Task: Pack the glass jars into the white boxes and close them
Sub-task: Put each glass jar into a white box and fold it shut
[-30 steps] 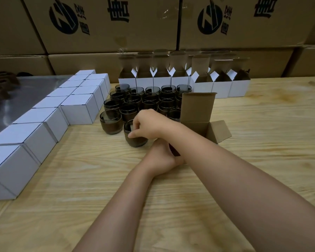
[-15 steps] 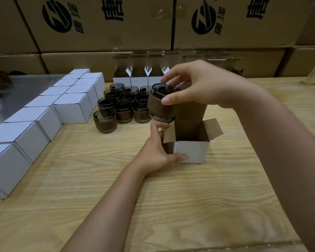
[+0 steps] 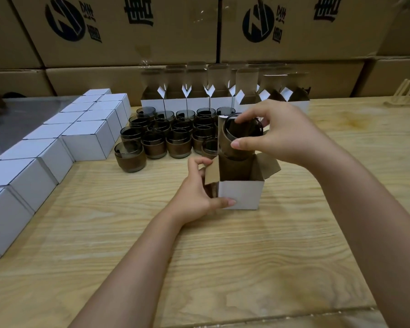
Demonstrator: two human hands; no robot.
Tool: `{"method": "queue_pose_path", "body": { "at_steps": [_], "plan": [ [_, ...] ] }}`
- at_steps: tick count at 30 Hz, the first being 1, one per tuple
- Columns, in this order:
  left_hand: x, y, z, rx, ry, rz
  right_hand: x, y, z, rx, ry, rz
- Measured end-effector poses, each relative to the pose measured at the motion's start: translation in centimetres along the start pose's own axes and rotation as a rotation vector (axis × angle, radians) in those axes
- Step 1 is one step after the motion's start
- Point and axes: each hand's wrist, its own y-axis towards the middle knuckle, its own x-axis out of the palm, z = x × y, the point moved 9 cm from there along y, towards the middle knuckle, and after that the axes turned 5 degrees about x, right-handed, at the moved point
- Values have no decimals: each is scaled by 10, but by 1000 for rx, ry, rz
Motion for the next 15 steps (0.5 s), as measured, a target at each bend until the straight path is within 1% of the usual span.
{"method": "queue_pose_path", "body": {
  "at_steps": [6,10,15],
  "plan": [
    [0,0,0,2,4,1,1,-13,-9,-53,-65,21],
    [0,0,1,7,2,7,0,-27,-8,-91,-153,165],
    [0,0,-1,1,1,16,8,-41,-1,-94,-115,270]
  ]
}}
